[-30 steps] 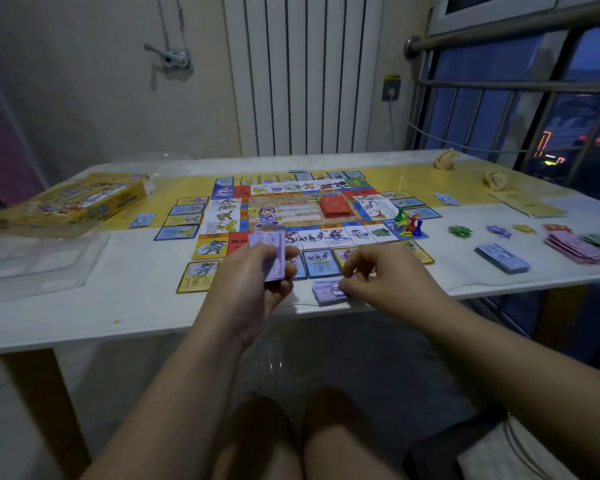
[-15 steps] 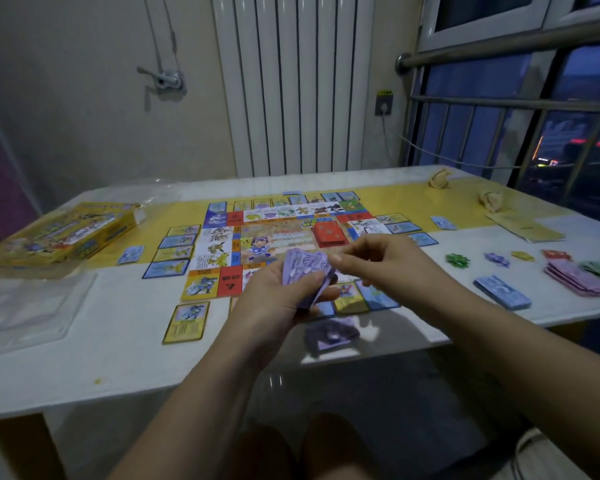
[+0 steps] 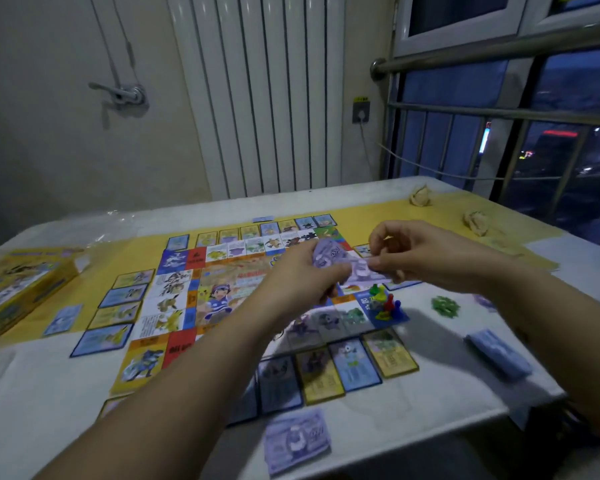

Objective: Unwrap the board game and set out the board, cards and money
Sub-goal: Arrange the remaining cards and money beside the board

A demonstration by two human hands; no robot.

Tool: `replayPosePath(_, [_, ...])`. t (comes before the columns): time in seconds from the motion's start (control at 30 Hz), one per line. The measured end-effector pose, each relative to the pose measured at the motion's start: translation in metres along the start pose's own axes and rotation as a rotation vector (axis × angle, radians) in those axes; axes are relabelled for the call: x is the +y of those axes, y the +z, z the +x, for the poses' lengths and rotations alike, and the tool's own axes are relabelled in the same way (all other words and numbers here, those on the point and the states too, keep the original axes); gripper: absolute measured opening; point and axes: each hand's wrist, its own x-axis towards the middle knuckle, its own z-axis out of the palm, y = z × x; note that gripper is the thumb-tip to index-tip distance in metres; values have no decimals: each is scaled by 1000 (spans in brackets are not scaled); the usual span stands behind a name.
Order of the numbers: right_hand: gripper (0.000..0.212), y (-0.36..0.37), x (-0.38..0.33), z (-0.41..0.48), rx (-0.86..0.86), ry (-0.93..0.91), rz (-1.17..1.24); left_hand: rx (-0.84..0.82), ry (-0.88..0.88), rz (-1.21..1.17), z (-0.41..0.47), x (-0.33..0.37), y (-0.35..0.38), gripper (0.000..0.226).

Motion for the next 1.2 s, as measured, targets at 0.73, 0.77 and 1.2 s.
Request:
replayPosePath(0.73, [12, -96, 108, 79, 685, 291, -628, 126, -118, -561, 56, -11, 0, 13])
replayPosePath(0.77, [15, -88, 95, 81, 692, 212, -611, 137, -110, -527, 54, -13, -2, 13])
replayPosePath(1.2, [22, 72, -43, 121, 37, -121, -83, 268, 19, -251, 20, -29, -90, 13])
